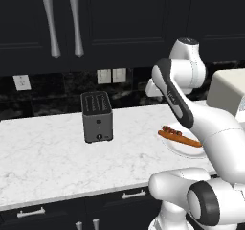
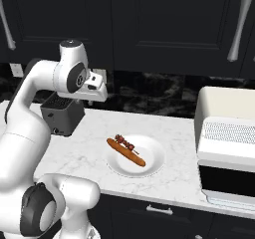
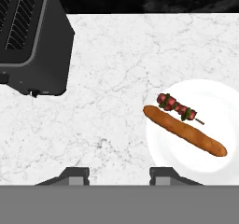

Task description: Pick up the kebab skewer and baguette bread, and place them inside the toaster oven. Close the toaster oven door and start by setting the timer.

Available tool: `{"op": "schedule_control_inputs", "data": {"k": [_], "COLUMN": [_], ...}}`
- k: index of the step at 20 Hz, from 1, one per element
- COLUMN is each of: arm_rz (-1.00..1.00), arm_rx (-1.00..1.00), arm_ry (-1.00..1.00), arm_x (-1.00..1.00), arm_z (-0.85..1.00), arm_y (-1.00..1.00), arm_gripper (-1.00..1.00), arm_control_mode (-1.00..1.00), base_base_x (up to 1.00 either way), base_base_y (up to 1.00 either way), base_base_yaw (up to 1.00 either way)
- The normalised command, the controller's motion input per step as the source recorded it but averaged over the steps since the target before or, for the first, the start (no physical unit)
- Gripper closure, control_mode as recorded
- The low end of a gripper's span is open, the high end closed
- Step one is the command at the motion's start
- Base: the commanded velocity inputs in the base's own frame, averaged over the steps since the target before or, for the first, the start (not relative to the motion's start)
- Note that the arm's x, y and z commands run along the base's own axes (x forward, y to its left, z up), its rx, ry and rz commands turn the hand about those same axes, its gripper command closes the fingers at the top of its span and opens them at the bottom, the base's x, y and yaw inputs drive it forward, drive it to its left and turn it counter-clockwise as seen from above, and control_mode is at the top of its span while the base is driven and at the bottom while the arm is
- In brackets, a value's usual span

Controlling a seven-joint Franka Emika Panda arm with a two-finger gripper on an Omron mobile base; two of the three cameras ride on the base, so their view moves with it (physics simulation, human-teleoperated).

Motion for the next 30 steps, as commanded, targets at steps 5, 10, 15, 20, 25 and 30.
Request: {"op": "schedule_control_inputs", "data": {"k": [5,10,15,20,25,30], "arm_rz": [0.0,0.0,0.0,0.0,0.0,0.0], "arm_rx": [0.0,0.0,0.0,0.0,0.0,0.0], "arm_ry": [0.0,0.0,0.0,0.0,0.0,0.0], "arm_x": [0.0,0.0,0.0,0.0,0.0,0.0], "arm_z": [0.0,0.0,0.0,0.0,0.0,0.0], "arm_y": [0.0,0.0,0.0,0.0,0.0,0.0], "arm_gripper": [-1.0,-1.0,-1.0,-1.0,-1.0,-1.0], "arm_control_mode": [1.0,1.0,1.0,1.0,1.0,1.0], "base_base_x": [0.0,0.0,0.0,0.0,0.0,0.0], "base_base_y": [0.0,0.0,-0.13,-0.78,-0.79,-0.63], "base_base_yaw": [0.0,0.0,0.0,0.0,0.0,0.0]}}
